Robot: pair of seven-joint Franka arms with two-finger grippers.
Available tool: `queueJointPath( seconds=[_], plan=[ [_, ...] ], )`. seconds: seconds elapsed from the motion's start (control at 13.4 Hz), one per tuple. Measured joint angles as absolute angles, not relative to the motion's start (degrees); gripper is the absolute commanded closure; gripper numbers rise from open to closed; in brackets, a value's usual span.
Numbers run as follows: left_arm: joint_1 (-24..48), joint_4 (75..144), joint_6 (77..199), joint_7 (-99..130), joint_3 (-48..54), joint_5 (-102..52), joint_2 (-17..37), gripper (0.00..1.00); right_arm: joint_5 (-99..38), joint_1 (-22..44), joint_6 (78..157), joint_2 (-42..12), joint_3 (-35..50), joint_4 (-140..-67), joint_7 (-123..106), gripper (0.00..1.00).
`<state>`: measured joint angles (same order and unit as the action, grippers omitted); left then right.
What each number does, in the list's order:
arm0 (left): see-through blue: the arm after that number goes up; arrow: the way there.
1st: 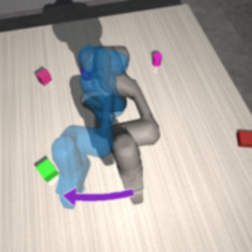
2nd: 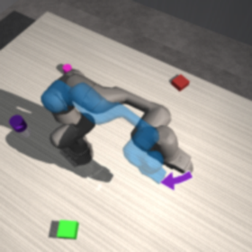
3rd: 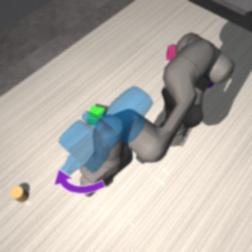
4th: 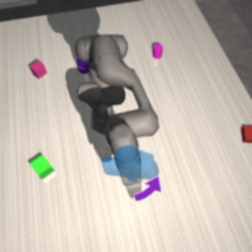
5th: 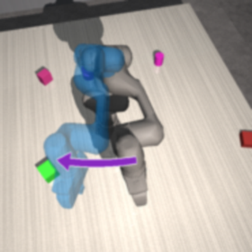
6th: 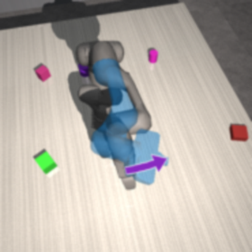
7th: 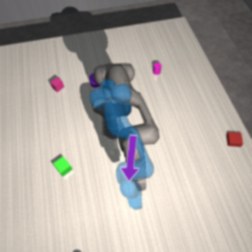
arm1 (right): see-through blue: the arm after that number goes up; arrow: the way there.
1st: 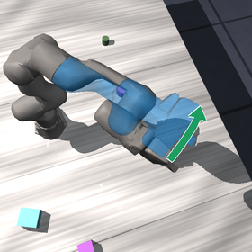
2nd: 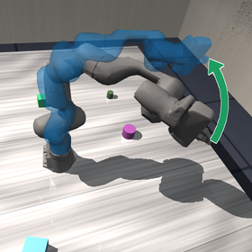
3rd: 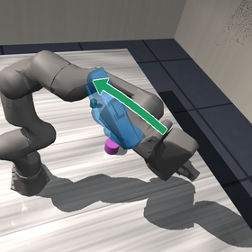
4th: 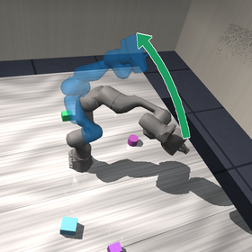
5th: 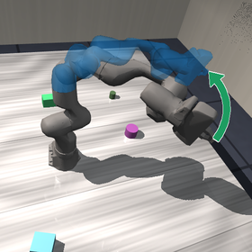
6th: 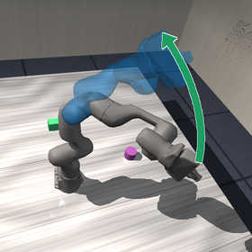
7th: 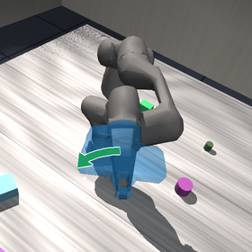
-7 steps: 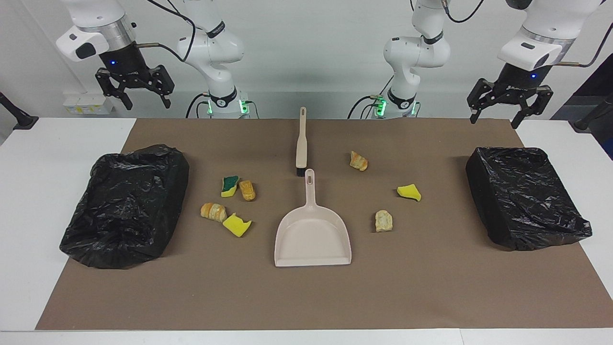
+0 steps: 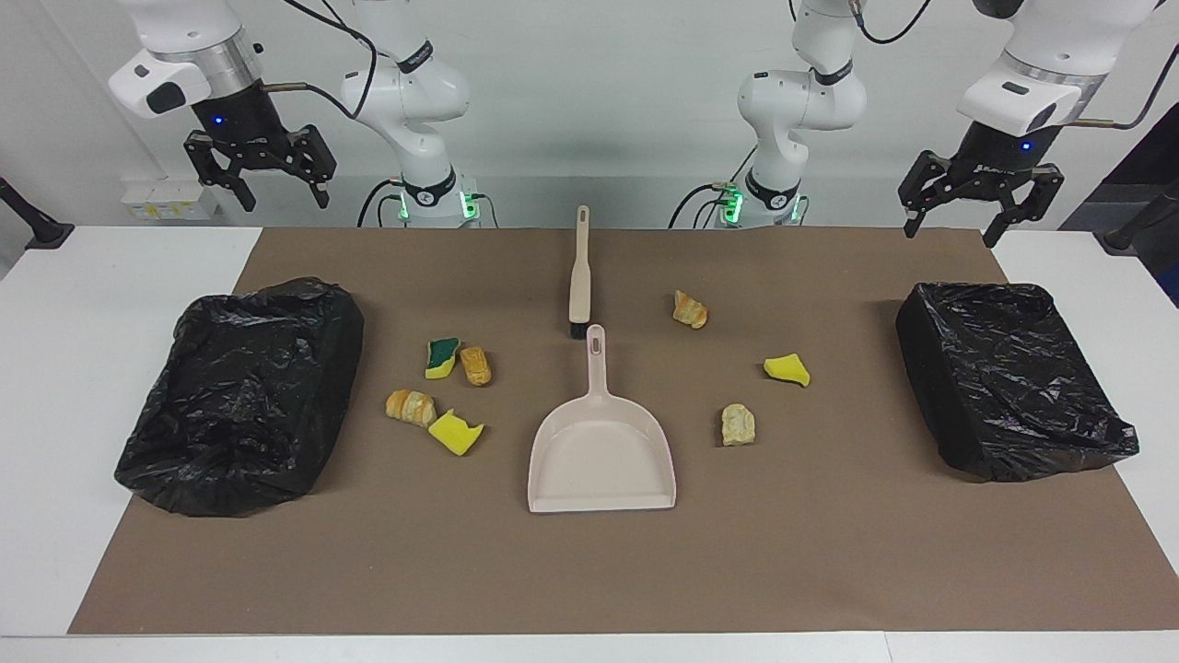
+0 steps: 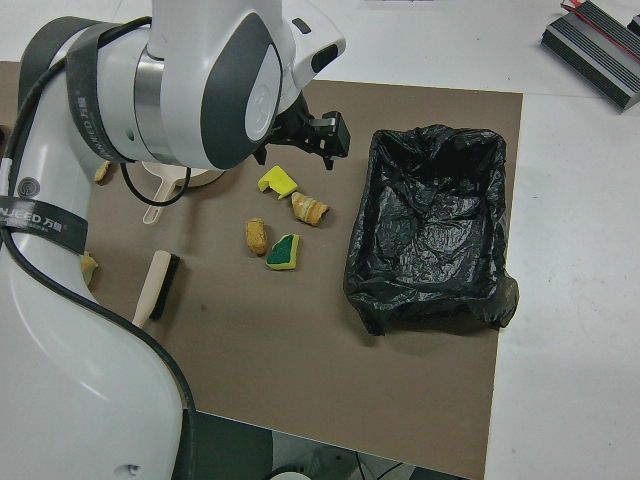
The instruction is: Sweep and dump trash in bin
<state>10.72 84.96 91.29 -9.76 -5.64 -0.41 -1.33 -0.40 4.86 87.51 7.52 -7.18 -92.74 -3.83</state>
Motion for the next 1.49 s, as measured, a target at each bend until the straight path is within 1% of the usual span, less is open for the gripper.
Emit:
queueJointPath(
  seconds=[0.45, 0.75, 0.97, 1.12, 1.27, 1.49],
  plan=[
    [12.1, 85.4, 91.2, -9.8, -3.7, -1.0, -1.5, 0.0, -0.4, 4.9, 87.5, 7.5, -7.2, -92.7, -3.8, 0.0],
    [17.3, 88.3, 91.2, -9.3, -3.4, -1.2, -3.3, 0.0, -0.4, 4.9, 87.5, 7.6, -7.2, -92.9, -3.8, 0.0],
    [21.8, 91.5, 91.1, -6.1, -3.3, -1.3, -4.5, 0.0, -0.4, 4.9, 88.0, 7.5, -7.1, -95.6, -3.8, 0.0],
    [25.8, 94.3, 91.8, -2.1, -3.2, -1.3, -5.2, 0.0, -0.5, 4.9, 92.6, 7.4, -6.9, -99.2, -3.5, 0.0],
    [30.5, 98.9, 94.7, 4.1, -3.1, -1.3, -6.4, 0.0, -0.5, 5.5, 97.0, 6.4, -6.3, -102.5, -2.5, 0.0],
    [37.9, 108.2, 100.4, 12.7, -3.0, -1.3, -9.6, 0.0, -0.5, 9.4, 104.2, 1.9, -6.0, -104.1, 3.0, 0.0]
  ],
)
